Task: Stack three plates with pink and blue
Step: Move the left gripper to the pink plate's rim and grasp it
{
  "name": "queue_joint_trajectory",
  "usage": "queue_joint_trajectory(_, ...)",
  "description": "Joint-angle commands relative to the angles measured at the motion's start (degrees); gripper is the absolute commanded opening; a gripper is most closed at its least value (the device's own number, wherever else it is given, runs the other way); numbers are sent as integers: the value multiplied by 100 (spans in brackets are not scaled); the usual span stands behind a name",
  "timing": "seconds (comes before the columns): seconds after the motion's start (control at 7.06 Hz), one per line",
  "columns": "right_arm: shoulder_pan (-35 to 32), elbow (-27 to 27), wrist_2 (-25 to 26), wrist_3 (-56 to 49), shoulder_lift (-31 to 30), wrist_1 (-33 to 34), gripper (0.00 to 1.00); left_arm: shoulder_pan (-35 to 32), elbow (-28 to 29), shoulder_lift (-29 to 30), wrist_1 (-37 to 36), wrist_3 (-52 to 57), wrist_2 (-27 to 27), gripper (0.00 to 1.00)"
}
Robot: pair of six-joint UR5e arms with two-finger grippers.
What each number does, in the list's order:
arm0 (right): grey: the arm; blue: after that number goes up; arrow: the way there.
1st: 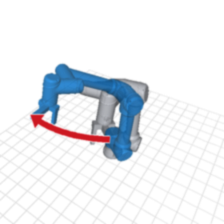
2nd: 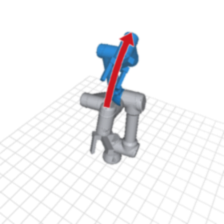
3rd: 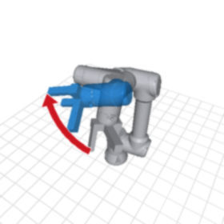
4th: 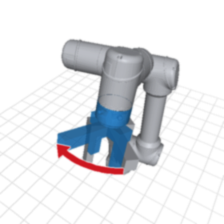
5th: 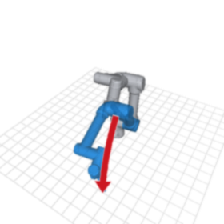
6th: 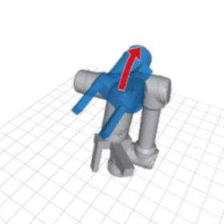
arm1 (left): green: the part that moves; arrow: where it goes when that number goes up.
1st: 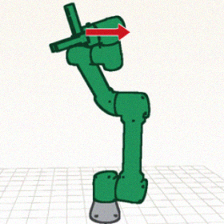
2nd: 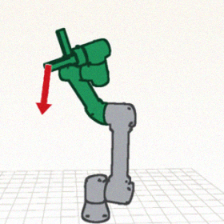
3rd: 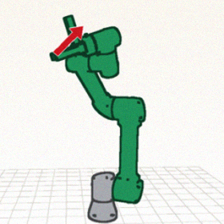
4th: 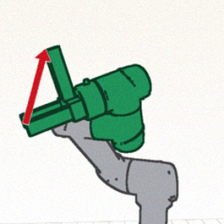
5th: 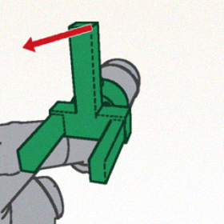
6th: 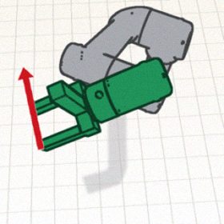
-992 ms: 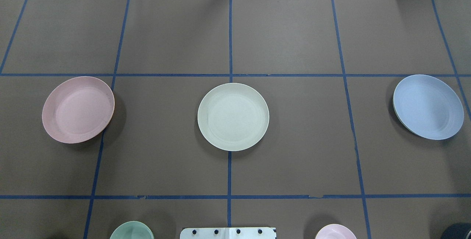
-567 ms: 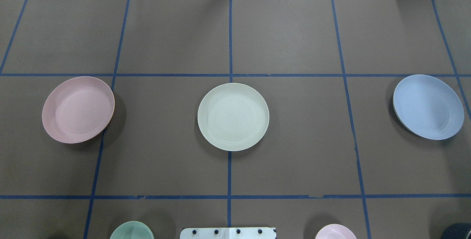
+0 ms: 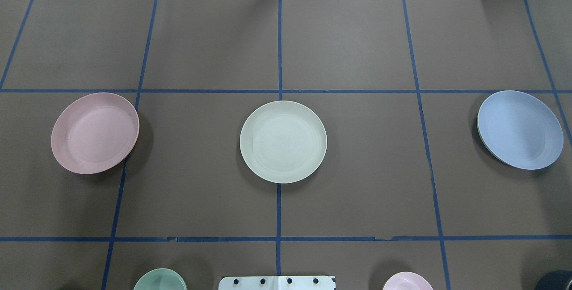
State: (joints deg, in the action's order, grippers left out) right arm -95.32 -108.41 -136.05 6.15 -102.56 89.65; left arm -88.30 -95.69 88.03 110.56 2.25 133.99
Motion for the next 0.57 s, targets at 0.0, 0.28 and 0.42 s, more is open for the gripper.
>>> queue_joint_trajectory(0.0,22,83,-368,53,-1,-18,100,792,182,-31,857,-1890,-13,100)
queue_joint_trajectory(0.28,31,118,-423,53,-1,-167,100,1471,366,-503,2306,-3514,-5,100)
queue_joint_trajectory(0.42,66,110,-423,53,7,-185,100,1917,367,-610,2826,-4443,-4,100)
